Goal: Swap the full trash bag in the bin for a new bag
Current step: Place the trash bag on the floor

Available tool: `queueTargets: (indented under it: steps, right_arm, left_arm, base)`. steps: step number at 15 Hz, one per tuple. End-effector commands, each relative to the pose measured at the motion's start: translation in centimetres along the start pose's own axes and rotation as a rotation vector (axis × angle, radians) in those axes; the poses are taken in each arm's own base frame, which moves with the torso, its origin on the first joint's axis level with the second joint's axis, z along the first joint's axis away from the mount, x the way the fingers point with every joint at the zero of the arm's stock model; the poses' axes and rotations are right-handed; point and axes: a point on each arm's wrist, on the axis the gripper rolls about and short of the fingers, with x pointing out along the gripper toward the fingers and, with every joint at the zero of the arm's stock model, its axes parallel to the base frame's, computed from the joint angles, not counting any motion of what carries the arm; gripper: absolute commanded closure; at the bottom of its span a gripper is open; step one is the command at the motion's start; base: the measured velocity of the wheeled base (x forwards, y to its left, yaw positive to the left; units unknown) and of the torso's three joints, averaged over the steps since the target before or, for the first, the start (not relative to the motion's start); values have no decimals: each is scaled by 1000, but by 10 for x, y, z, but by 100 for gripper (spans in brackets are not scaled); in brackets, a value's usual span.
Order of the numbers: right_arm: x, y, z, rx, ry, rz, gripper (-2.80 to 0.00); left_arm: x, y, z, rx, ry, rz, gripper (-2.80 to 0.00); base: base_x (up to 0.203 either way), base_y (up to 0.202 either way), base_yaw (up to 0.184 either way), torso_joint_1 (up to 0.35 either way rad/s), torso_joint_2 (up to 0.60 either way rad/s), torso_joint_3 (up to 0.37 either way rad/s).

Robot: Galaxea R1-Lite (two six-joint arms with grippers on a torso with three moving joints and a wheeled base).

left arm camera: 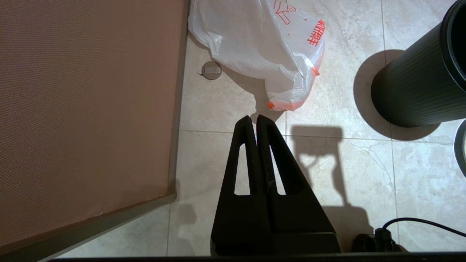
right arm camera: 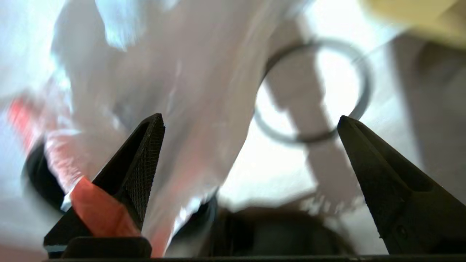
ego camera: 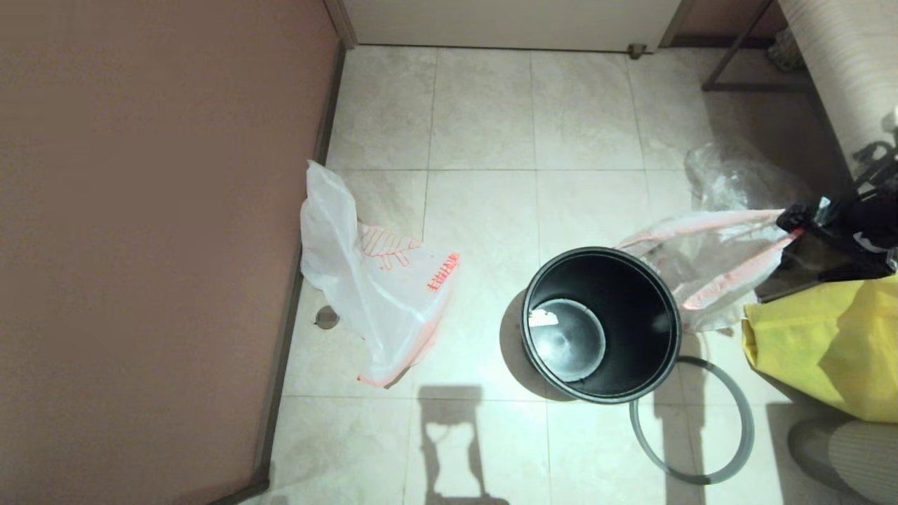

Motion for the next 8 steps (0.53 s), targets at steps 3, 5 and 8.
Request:
queueTargets:
  steps: [3, 5, 8]
  right_arm:
    - [-7, 17, 12, 160, -199, 66, -280]
    - [15, 14, 3, 83, -249, -142, -280]
    - [-4, 18, 1, 37, -323, -147, -280]
  left_arm:
    - [0, 0, 0, 0, 1, 1, 0]
    - [0, 0, 0, 0, 1, 1, 0]
    - [0, 0, 0, 0, 1, 1, 0]
  base:
    - [0, 0, 0, 0, 0, 0]
    - [0, 0, 0, 0, 0, 0]
    - [0, 0, 0, 0, 0, 0]
